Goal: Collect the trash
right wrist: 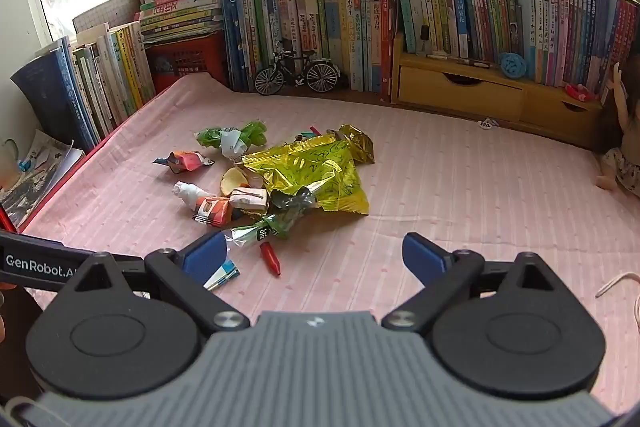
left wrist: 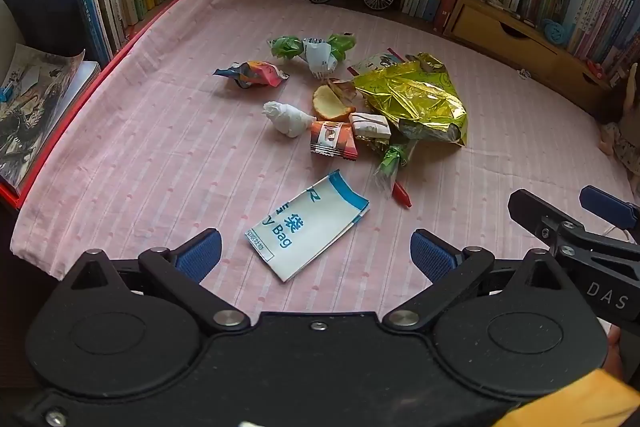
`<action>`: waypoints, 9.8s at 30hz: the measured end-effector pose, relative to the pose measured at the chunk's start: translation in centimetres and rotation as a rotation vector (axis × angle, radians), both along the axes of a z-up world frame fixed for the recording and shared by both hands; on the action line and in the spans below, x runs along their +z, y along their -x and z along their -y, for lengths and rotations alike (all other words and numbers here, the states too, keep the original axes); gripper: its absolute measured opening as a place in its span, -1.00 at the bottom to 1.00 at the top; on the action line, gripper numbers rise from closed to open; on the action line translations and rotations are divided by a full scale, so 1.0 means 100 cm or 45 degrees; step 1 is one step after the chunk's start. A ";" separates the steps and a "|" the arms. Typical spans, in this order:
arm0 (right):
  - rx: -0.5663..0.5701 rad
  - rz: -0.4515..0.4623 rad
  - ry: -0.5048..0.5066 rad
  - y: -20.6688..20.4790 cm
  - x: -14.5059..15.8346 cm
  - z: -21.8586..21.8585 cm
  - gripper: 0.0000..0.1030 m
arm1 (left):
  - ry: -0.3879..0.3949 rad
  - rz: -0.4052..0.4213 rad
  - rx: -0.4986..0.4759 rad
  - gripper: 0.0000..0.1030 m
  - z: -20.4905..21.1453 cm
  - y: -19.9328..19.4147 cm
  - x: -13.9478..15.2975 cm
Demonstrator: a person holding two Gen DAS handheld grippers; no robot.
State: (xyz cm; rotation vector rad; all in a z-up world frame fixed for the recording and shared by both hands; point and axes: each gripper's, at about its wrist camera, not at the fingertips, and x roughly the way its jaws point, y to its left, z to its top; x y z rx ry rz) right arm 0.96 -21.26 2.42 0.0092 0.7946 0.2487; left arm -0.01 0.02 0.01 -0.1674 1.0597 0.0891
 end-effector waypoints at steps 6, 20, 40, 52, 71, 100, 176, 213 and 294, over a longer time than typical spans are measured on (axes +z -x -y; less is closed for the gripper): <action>-0.001 0.000 0.000 0.000 0.000 0.000 0.93 | 0.003 0.001 -0.001 0.95 -0.001 0.001 0.001; 0.000 -0.002 -0.002 0.000 0.000 -0.001 0.93 | 0.001 -0.007 0.000 0.95 -0.006 0.000 0.002; -0.001 -0.004 -0.007 0.003 -0.001 0.000 0.93 | -0.007 -0.008 0.000 0.95 -0.005 0.000 0.002; 0.000 -0.004 -0.010 0.005 0.001 0.001 0.93 | -0.008 -0.010 0.001 0.95 -0.004 -0.001 0.002; -0.003 -0.004 -0.014 0.007 0.001 0.003 0.93 | -0.026 0.010 0.033 0.94 -0.004 0.008 -0.002; -0.050 -0.097 -0.055 -0.090 -0.027 0.003 0.93 | -0.027 -0.080 0.062 0.43 -0.023 -0.030 -0.069; -0.244 -0.184 -0.190 0.063 0.004 0.008 -0.30 | 0.059 0.077 -0.179 -0.95 -0.019 0.102 -0.033; 0.208 -0.552 -0.047 0.207 -0.154 -0.034 -0.46 | -0.016 -0.295 0.054 -0.95 -0.012 0.234 -0.204; -0.271 -0.189 -0.067 -0.034 -0.010 -0.027 0.01 | 0.050 0.246 -0.326 -0.13 -0.013 -0.030 0.002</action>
